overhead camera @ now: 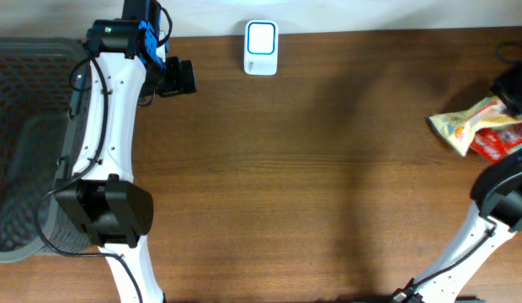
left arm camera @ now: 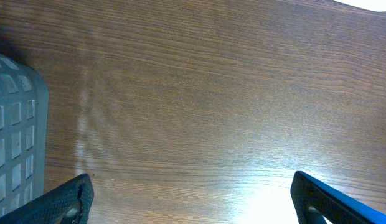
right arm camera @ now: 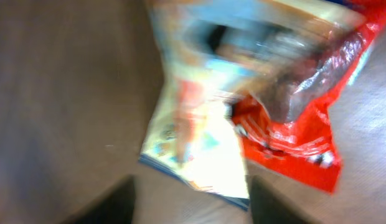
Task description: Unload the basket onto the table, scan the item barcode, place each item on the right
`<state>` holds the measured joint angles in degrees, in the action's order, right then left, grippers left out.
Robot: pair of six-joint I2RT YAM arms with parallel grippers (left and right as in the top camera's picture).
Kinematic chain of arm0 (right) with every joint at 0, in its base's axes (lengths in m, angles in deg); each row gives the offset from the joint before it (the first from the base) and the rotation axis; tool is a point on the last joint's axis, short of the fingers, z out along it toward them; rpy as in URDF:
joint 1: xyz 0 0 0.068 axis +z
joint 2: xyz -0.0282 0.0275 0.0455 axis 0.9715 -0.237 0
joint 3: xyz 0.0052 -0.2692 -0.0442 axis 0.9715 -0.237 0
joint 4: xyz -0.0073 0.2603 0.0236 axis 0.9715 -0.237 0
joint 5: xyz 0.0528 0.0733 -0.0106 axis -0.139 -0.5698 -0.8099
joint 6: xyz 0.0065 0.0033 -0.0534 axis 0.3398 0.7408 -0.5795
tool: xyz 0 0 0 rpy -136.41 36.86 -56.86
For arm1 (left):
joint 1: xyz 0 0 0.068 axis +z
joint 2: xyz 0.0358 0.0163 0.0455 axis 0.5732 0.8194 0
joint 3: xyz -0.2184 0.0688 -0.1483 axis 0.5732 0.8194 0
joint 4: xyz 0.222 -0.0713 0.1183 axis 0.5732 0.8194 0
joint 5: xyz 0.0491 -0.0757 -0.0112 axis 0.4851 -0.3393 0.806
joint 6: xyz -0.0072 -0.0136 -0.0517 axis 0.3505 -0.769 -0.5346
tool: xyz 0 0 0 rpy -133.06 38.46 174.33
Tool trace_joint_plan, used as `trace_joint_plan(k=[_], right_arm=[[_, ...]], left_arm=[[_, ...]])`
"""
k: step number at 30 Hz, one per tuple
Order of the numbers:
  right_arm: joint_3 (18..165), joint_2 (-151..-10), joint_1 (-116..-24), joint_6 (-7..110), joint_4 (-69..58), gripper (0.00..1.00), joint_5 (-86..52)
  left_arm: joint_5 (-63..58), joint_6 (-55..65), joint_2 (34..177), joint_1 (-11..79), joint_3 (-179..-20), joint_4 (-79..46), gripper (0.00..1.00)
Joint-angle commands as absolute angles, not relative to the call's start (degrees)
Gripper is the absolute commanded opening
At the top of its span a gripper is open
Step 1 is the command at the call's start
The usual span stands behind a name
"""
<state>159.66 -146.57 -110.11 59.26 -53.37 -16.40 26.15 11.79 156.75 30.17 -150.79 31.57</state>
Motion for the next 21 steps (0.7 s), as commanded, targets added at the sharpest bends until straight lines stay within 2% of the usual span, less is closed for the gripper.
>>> trace_joint_plan(k=[1,3,4,5,6,8,12,15,17,21], right_arm=[[157.9,-145.0,-112.8,58.1,-55.9,0.77,-16.2],[157.9,-142.4,-114.3,58.1,-58.8,0.77,-19.7],[157.9,-139.6,-114.9,58.1,-60.8,0.81,-22.7],[157.9,-134.5,-115.0,58.0,-64.9,0.99,-24.1],[157.8,-129.2,-114.9,55.1,-69.9,0.99,-22.8],[154.2,-119.6,-114.8,52.4,-69.8,0.99,-23.2],[122.2,-87.6,-109.2,50.0,-69.1,0.99,-23.7],[101.8,-72.2,-104.5,50.1,-69.8,0.98,-23.9],[87.5,-64.0,-103.3,50.2,-69.8,0.99,-23.9],[75.7,-61.8,-103.3,50.1,-69.8,0.98,-23.5]], left_arm=[[26.5,11.2,156.1,30.3,-151.3,31.7,0.99],[26.5,11.2,156.1,30.3,-151.3,31.7,0.99],[26.5,11.2,156.1,30.3,-151.3,31.7,0.99],[26.5,11.2,156.1,30.3,-151.3,31.7,0.99],[26.5,11.2,156.1,30.3,-151.3,31.7,0.99],[26.5,11.2,156.1,30.3,-151.3,31.7,0.99],[26.5,11.2,156.1,30.3,-151.3,31.7,0.99],[26.5,11.2,156.1,30.3,-151.3,31.7,0.99],[26.5,11.2,156.1,30.3,-151.3,31.7,0.99],[26.5,11.2,156.1,30.3,-151.3,31.7,0.99]])
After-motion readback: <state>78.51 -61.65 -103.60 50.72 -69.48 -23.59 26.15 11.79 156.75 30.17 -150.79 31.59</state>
